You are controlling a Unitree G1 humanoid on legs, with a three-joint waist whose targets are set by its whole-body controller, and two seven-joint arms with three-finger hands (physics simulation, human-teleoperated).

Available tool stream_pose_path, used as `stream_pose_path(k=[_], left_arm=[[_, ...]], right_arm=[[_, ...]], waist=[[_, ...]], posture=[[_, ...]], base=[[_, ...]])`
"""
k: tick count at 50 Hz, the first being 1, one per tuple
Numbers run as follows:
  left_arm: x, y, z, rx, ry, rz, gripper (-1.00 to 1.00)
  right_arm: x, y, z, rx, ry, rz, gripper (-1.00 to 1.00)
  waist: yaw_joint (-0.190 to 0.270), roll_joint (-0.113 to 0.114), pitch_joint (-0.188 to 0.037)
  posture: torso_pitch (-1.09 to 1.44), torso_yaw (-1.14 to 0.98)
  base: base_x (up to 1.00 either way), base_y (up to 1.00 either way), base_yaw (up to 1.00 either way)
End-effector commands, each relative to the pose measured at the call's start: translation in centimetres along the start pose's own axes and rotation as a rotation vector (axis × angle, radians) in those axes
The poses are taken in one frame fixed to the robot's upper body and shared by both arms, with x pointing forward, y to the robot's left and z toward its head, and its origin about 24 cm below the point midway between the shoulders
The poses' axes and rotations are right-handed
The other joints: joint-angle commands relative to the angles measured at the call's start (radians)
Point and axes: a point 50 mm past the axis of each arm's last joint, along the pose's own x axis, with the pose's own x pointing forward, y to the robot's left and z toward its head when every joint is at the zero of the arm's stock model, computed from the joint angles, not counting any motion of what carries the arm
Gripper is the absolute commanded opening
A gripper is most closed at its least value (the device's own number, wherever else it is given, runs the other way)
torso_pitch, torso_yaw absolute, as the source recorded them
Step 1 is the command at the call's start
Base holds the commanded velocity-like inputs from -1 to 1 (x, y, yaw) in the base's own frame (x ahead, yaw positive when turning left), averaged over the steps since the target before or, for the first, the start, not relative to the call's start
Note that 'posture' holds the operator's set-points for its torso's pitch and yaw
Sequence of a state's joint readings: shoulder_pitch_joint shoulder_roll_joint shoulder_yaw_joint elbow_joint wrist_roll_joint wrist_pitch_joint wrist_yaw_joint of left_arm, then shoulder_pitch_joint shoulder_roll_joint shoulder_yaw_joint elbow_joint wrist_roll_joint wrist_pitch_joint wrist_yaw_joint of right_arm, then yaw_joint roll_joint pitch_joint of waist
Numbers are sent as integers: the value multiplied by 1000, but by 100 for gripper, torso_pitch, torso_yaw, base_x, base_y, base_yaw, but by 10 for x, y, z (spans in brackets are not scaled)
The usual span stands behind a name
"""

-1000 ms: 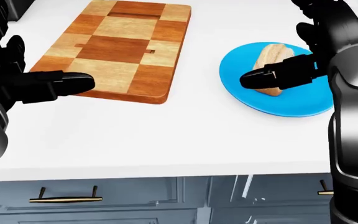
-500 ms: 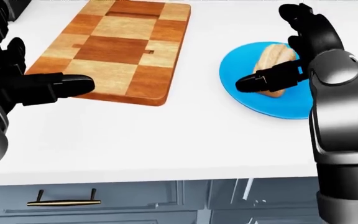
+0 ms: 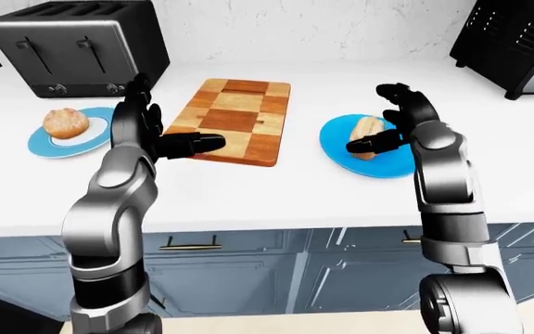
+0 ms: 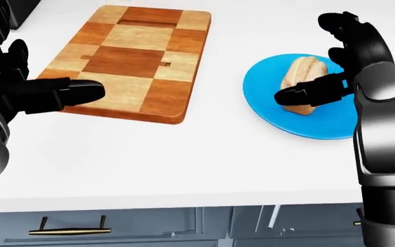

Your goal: Place all breads on the cutting board.

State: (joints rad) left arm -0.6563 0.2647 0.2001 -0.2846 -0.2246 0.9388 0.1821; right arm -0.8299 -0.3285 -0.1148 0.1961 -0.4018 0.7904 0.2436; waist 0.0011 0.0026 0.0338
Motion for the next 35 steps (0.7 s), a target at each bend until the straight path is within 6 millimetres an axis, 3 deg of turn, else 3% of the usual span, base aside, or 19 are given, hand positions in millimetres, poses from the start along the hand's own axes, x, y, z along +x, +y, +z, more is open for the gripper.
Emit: stream_pose_path(k=[1,12,29,33,35], left_arm=[[-3,0,19,-6,-98,0,100],[-5,2,16,-7,-96,3,100],[-5,2,17,-13,-97,1,100],[-5,2,16,-12,-96,2,100],[-5,3,17,-12,-96,2,100]], right_arm=[[-4,-10,19,-17,-88,-50,66],[2,-4,11,-54,-72,-51,62],[13,5,17,-69,-78,-35,63],[13,5,17,-68,-79,-38,59],[13,5,17,-67,-81,-39,45]], waist=[[0,0,-28],[-1,1,-28],[-1,3,-29],[-1,3,-30],[0,4,-30]], posture=[[0,0],[0,0],[0,0],[0,0],[0,0]], base=[[0,0,0],[0,0,0],[0,0,0],[0,0,0],[0,0,0]])
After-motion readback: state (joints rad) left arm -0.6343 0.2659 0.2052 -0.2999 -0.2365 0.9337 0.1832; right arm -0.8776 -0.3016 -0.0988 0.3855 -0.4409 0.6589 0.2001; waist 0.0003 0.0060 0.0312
